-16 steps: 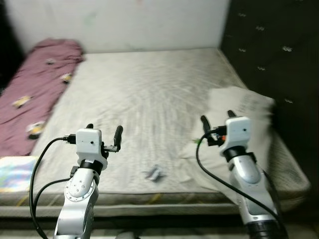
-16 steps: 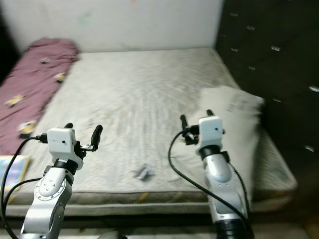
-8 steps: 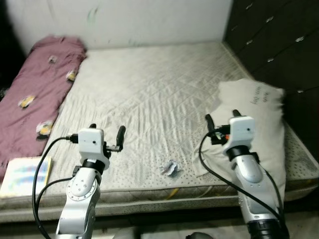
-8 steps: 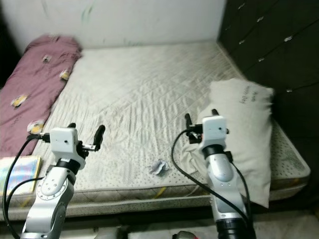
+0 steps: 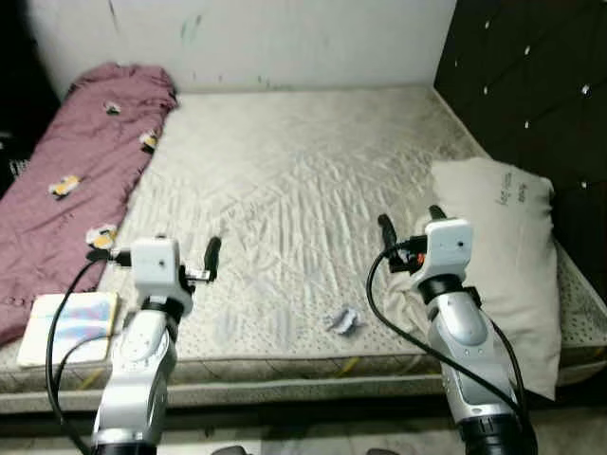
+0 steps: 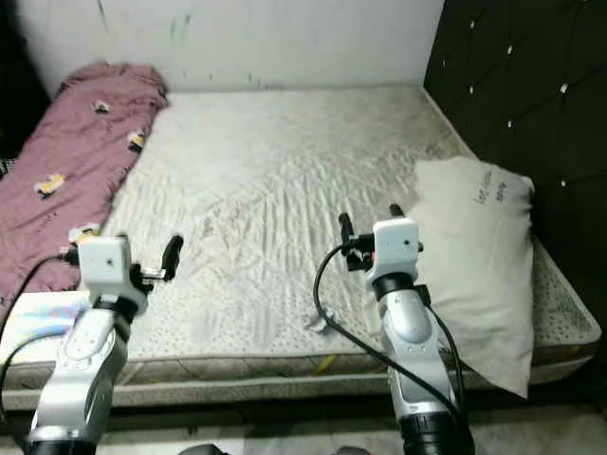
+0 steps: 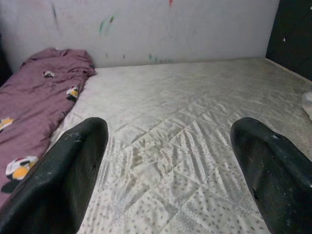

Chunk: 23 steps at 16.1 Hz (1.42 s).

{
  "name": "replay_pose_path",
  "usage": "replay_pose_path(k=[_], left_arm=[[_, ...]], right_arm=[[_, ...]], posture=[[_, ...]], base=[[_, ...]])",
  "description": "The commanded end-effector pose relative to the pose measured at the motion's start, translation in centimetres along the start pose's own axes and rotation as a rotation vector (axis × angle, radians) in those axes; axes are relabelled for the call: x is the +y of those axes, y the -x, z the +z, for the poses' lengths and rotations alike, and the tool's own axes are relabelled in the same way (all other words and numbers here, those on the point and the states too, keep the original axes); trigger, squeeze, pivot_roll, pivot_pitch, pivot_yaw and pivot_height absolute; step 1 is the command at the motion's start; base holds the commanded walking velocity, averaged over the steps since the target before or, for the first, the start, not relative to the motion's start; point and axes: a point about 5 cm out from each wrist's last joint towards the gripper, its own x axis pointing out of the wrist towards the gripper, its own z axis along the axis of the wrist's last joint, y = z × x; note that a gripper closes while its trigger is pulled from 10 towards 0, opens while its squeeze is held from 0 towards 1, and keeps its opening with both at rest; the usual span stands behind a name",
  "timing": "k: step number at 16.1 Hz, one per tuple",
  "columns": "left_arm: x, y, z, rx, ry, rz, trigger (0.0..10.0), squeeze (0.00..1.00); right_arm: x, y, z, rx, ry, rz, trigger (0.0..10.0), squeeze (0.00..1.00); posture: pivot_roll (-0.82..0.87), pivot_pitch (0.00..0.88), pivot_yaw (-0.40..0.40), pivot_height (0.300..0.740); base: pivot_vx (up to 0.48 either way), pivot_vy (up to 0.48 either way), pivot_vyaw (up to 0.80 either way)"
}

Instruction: Clean up the room

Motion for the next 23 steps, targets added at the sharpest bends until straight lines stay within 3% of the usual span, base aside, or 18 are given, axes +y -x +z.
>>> replay_pose_path(k=[1, 4, 5, 8, 10, 18, 23], left_arm=[[0.6, -0.2, -0.2, 0.009, -0.005, 0.002, 10.0, 0.00], [0.3, 0.0, -0.1, 0.006, 0.007, -0.015, 10.0, 0.00], [0.2, 0.2, 0.4, -0.032, -0.056, 0.016, 10.0, 0.00], [0.5, 0.7, 1.0, -0.071, -0.081, 0.106, 10.0, 0.00], [0.1, 0.8, 0.9, -0.069, -0.080, 0.087, 10.0, 0.00], [-0.6, 0.6, 1.1, -0.087, -0.061, 0.015, 10.0, 0.00], [-0.8, 0.7, 1.0, -0.086, -0.053, 0.001, 10.0, 0.00]], right_arm=[[-0.5, -0.2, 0.2, 0.004, -0.017, -0.027, 10.0, 0.00], [-1.0, 0.0, 0.3, -0.003, 0.019, -0.063, 10.0, 0.00], [-1.8, 0.2, 0.4, -0.003, 0.062, -0.127, 10.0, 0.00], [-2.9, 1.6, 0.3, 0.023, 0.087, -0.200, 10.0, 0.00], [-2.5, 2.4, -0.4, 0.052, 0.084, -0.181, 10.0, 0.00], [-2.1, 1.6, 0.1, 0.033, 0.091, -0.144, 10.0, 0.00], [-2.3, 1.6, 0.1, 0.036, 0.081, -0.143, 10.0, 0.00]], posture=[[-0.04, 0.000, 0.028, 0.740], [-0.04, 0.000, 0.030, 0.740], [-0.04, 0.000, 0.028, 0.740], [-0.04, 0.000, 0.026, 0.740], [-0.05, 0.000, 0.031, 0.740], [-0.05, 0.000, 0.031, 0.740], [-0.05, 0.000, 0.026, 0.740]], base=[[0.000, 0.000, 0.00], [0.000, 0.000, 0.00], [0.000, 0.000, 0.00], [0.000, 0.000, 0.00], [0.000, 0.000, 0.00], [0.000, 0.000, 0.00], [0.308, 0.000, 0.00]])
